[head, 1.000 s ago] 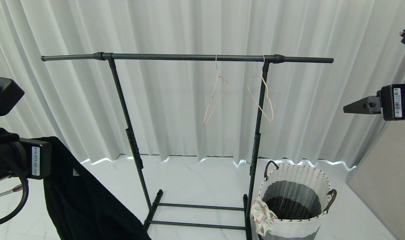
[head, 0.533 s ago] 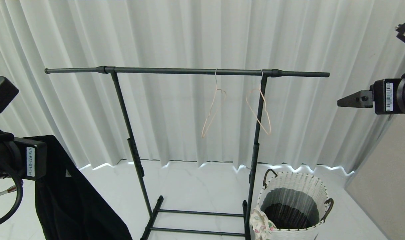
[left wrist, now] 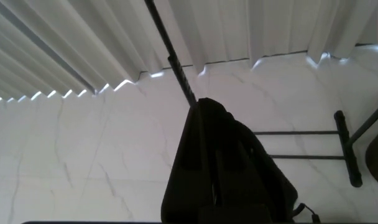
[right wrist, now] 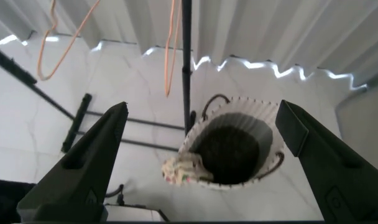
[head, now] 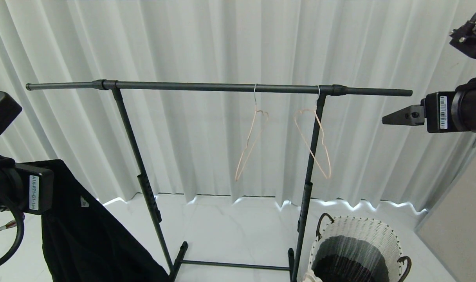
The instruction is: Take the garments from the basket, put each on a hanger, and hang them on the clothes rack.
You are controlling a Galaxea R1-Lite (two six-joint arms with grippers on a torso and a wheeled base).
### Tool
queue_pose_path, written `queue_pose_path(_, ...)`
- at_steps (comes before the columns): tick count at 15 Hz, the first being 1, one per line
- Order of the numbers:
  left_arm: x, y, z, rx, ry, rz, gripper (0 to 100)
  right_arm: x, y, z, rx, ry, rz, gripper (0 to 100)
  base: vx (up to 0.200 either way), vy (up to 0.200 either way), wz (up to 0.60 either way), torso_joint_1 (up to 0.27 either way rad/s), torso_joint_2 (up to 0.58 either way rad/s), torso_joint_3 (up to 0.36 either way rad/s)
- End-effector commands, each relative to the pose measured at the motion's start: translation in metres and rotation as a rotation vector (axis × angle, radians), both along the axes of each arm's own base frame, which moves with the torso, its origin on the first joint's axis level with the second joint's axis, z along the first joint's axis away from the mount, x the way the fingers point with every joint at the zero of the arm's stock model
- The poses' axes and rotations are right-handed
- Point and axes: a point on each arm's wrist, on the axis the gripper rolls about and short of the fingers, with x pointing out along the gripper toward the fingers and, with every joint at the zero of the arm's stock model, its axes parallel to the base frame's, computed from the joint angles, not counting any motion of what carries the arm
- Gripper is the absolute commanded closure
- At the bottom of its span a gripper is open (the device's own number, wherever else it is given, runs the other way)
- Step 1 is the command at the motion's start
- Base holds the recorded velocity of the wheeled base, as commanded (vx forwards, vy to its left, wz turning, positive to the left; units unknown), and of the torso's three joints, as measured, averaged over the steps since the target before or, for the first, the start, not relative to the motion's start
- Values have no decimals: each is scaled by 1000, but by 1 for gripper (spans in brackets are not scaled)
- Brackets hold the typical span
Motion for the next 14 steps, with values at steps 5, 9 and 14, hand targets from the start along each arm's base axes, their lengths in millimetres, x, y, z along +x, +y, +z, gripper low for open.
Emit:
queue_pose_path(5, 1, 0, -1, 2, 6, 1, 100, 27, 17, -17, -3, 42, 40, 0, 200, 0, 0, 3, 4, 0)
queue_pose_path(9, 0, 0, -2, 1, 8, 1, 100, 56, 34, -45, -5, 47, 39, 0, 150, 0, 0, -2, 2, 3)
queue_pose_path(14, -4, 1, -1, -2, -4, 1, 100, 74, 42, -73, -22, 101, 28, 0, 0, 0, 0, 0, 0, 0)
